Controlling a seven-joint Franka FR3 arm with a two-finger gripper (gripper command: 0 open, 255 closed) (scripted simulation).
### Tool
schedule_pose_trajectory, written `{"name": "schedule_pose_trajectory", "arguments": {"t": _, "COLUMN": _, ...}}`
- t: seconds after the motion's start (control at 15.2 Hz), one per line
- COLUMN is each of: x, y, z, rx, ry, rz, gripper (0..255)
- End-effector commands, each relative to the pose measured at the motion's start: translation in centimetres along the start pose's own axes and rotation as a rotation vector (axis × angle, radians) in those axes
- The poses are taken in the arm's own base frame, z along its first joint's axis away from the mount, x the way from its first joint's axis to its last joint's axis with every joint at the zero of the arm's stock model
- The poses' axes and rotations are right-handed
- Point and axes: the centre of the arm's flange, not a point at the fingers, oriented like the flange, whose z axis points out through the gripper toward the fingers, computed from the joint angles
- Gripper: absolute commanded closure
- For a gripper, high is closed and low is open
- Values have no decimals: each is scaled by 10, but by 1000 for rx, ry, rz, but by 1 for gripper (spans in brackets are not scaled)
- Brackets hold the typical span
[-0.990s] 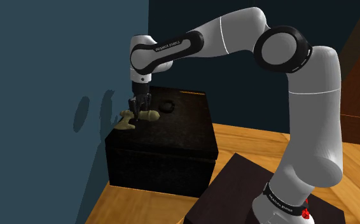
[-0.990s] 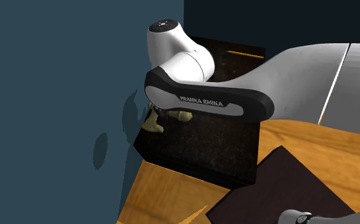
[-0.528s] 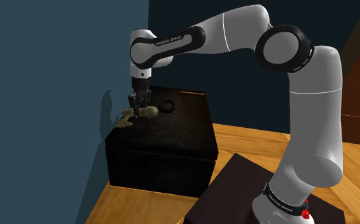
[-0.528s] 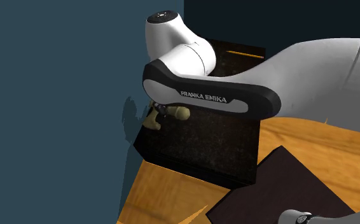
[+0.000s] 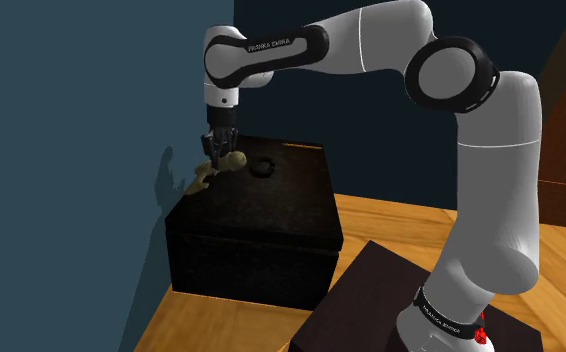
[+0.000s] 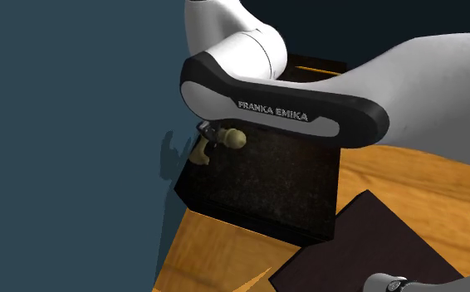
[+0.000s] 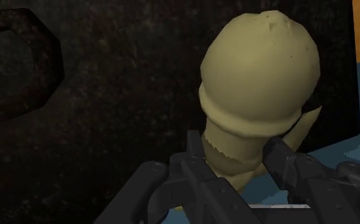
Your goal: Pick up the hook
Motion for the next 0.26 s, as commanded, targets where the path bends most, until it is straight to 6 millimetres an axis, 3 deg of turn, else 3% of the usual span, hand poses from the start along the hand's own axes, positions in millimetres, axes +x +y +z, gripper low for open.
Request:
{"name": "schedule_pose_trajectory", "arguments": {"t": 0.0, "x": -2, "y": -1, "z": -11, "rx": 0, "ry": 0, "rz": 0, "gripper": 255}}
{"name": "schedule_pose_trajectory", "arguments": {"t": 0.2, "x": -2, "y": -1, "z": -17, "rx": 0, "ry": 0, "rz": 0, "gripper": 255}}
